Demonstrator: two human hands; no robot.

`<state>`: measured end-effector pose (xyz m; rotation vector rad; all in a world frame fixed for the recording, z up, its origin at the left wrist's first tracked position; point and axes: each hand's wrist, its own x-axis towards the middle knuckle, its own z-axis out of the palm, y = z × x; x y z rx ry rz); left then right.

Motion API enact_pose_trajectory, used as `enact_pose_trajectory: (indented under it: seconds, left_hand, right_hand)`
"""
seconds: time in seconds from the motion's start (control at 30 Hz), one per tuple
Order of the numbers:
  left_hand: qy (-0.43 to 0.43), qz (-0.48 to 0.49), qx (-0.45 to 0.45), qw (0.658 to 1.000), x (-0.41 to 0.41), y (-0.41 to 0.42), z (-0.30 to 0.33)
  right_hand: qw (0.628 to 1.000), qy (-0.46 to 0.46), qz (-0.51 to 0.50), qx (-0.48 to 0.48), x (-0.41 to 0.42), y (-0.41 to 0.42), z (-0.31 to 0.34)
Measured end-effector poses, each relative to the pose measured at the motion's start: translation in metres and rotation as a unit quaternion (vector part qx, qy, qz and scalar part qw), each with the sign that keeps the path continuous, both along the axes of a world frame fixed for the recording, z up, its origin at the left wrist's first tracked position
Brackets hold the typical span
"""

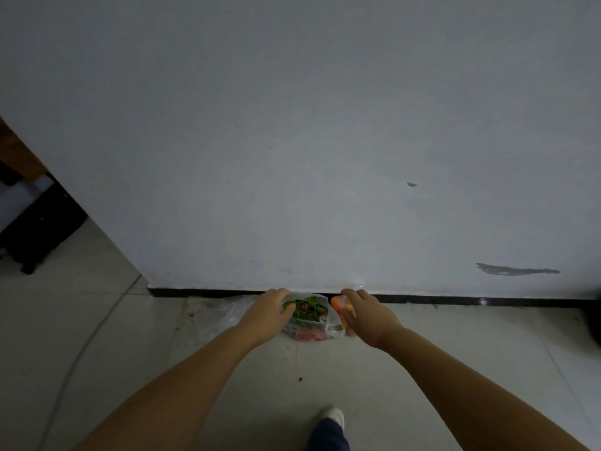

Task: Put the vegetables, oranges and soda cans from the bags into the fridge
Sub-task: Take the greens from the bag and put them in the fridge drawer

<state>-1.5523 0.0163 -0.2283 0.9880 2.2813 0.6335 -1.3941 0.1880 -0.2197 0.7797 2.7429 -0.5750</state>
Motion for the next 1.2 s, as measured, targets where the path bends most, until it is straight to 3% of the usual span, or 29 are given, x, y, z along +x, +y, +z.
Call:
enact_pose_trajectory:
  seconds: [0.2, 0.37, 0.53, 0.7, 0.77, 0.83, 0.9, 0.93, 1.0, 1.07, 1.2]
  left_hand:
    - [-0.024, 0.035, -0.026, 0.999, -0.071, 0.045, -0.045]
    - [-0.021, 0.002, -0.051, 0.998, -0.113, 0.077, -0.125]
    - [0.031, -0.137, -0.079, 0.987, -0.140, 0.123, -0.294]
    - [0.167, -0.283, -0.121, 0.937, -0.160, 0.159, -0.471]
    - [0.199, -0.324, -0.142, 0.914, -0.174, 0.166, -0.528]
    - [0.224, -0.345, -0.165, 0.897, -0.200, 0.169, -0.583]
    - [0.214, -0.303, -0.132, 0.919, -0.231, 0.172, -0.629]
    - [0.254, -0.301, -0.104, 0.913, -0.247, 0.177, -0.645]
    - [0.344, -0.335, -0.118, 0.869, -0.272, 0.184, -0.662]
    - [0.335, -0.322, -0.177, 0.868, -0.286, 0.181, -0.669]
    - [0.236, -0.297, -0.264, 0.887, -0.288, 0.159, -0.672]
  right_hand:
    - [0.999, -0.020, 0.009, -0.026, -0.070, 0.051, -0.047]
    - [0.999, -0.031, 0.018, -0.041, -0.121, 0.080, -0.127]
    - [0.998, -0.027, 0.012, -0.049, -0.164, 0.087, -0.301]
    - [0.999, -0.038, 0.017, -0.034, -0.185, 0.096, -0.481]
    - [0.999, 0.003, 0.034, -0.005, -0.191, 0.107, -0.530]
    - [0.993, 0.075, 0.071, 0.064, -0.198, 0.128, -0.571]
    - [0.985, 0.097, 0.089, 0.110, -0.207, 0.156, -0.608]
    - [0.984, 0.084, 0.097, 0.126, -0.211, 0.171, -0.625]
    - [0.974, 0.056, 0.132, 0.178, -0.220, 0.196, -0.650]
    - [0.967, 0.023, 0.171, 0.190, -0.228, 0.213, -0.658]
    - [0.977, -0.002, 0.164, 0.138, -0.234, 0.209, -0.642]
